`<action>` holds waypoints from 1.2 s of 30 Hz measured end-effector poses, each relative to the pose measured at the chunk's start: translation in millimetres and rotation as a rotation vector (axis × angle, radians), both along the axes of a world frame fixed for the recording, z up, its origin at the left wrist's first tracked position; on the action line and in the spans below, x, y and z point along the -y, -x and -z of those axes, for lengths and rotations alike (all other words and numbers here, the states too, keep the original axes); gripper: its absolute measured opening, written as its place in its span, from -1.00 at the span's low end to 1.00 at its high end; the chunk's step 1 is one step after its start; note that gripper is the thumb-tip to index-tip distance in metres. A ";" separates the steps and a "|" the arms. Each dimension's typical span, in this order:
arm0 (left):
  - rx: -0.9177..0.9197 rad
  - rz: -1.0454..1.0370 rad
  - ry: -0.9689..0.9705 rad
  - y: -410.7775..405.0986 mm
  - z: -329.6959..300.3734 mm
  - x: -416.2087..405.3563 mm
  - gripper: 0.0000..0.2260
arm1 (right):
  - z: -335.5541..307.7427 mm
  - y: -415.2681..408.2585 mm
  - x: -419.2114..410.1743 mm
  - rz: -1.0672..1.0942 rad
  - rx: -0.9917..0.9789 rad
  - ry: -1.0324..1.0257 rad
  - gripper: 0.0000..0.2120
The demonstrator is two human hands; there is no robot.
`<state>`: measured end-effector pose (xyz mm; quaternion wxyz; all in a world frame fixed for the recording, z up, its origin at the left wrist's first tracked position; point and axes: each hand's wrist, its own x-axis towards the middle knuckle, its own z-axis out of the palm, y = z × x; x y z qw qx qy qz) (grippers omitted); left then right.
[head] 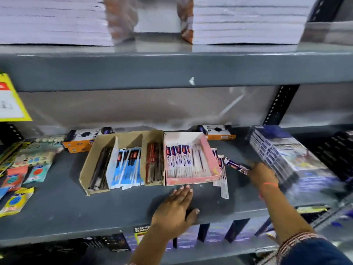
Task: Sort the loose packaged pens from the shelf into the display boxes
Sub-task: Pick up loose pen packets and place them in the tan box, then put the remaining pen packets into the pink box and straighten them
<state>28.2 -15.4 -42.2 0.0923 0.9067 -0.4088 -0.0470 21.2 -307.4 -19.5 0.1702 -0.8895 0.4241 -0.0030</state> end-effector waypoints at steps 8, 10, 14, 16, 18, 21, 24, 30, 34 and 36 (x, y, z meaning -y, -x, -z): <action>0.026 -0.039 -0.040 2.1 3.3 2.5 -0.14 | -12.6 5.5 27.4 -0.129 0.133 -0.373 -0.92; 0.028 -0.045 -0.041 1.5 5.8 2.1 -0.20 | -19.0 15.6 11.2 -0.059 0.380 -0.618 -0.84; 0.069 -0.054 -0.048 3.4 3.7 3.7 -0.31 | -29.9 42.3 -48.0 -0.078 0.705 -1.180 -0.67; 0.054 -0.062 -0.064 3.9 1.8 3.7 -0.42 | -27.1 54.9 -75.2 -0.138 0.757 -1.337 -0.71; 0.084 -0.056 -0.079 4.6 1.7 3.7 -0.39 | -24.5 68.7 -97.4 -0.177 0.789 -1.433 -0.78; 0.114 -0.052 -0.052 5.0 1.3 4.2 -0.31 | -15.5 78.9 -111.5 -0.183 0.820 -1.484 -0.59; 0.113 -0.048 -0.049 5.5 -0.9 3.4 -0.40 | -11.4 82.4 -114.5 -0.161 0.840 -1.494 -0.79; 0.078 -0.043 -0.034 2.9 -1.0 2.4 -0.44 | -12.8 81.9 -122.8 -0.122 0.832 -1.444 -0.78; 0.041 -0.006 -0.019 -1.1 -0.3 -1.5 -0.43 | -19.4 66.9 -132.3 -0.163 0.751 -1.304 -0.76; 0.048 0.003 -0.010 -4.2 2.6 -12.5 -0.42 | -30.0 50.3 -137.2 -0.182 0.783 -1.220 -0.74</action>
